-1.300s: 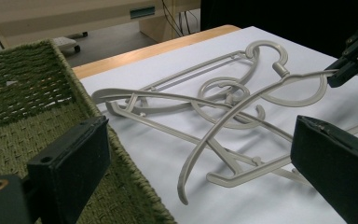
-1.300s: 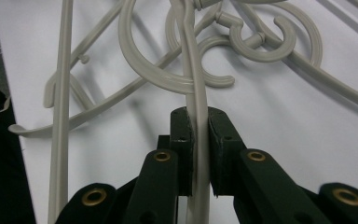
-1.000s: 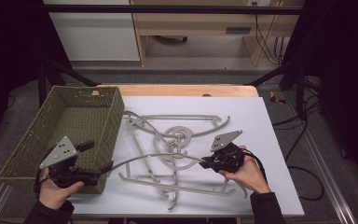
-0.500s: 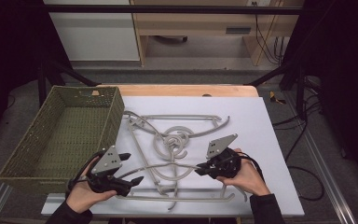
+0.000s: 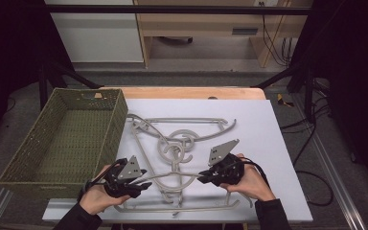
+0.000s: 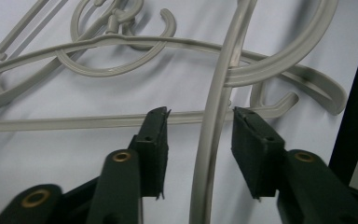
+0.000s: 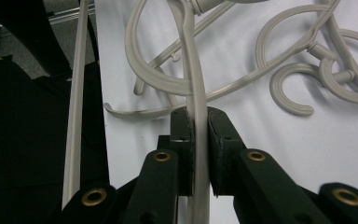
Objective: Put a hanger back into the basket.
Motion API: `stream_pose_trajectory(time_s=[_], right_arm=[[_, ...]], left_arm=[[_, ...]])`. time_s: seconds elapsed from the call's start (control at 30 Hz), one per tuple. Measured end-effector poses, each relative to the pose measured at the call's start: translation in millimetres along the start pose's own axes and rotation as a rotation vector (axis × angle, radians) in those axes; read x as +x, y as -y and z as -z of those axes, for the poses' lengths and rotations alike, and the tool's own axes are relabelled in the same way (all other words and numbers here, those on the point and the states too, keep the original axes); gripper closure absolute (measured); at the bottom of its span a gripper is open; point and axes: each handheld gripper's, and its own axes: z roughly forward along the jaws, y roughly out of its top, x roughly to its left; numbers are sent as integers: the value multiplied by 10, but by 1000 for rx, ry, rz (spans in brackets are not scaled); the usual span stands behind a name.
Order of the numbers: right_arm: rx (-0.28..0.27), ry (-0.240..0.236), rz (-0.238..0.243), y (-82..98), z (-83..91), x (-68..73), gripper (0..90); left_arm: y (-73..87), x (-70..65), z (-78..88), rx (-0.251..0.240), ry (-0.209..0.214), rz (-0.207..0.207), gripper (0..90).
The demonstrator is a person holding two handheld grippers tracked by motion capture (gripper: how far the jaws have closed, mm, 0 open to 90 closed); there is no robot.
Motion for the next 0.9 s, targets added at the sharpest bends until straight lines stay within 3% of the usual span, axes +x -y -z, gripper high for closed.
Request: stream_pose_trajectory(time_s=[0.27,0.6,0.8,0.9], right_arm=[[0,-8,10,-1,-3,4,820],[-8,6,35,5,-3,6,811],[-8,43,7,27,5,-17,767],[-31,73,-6,35,23,-30,743]], left_arm=[[-20,-50,-21,13,-12,-18,768],[-43,-113,-22,40,-11,-32,794],[-75,-186,-12,46,-1,-44,815],[-83,-195,1,31,-1,-23,818]])
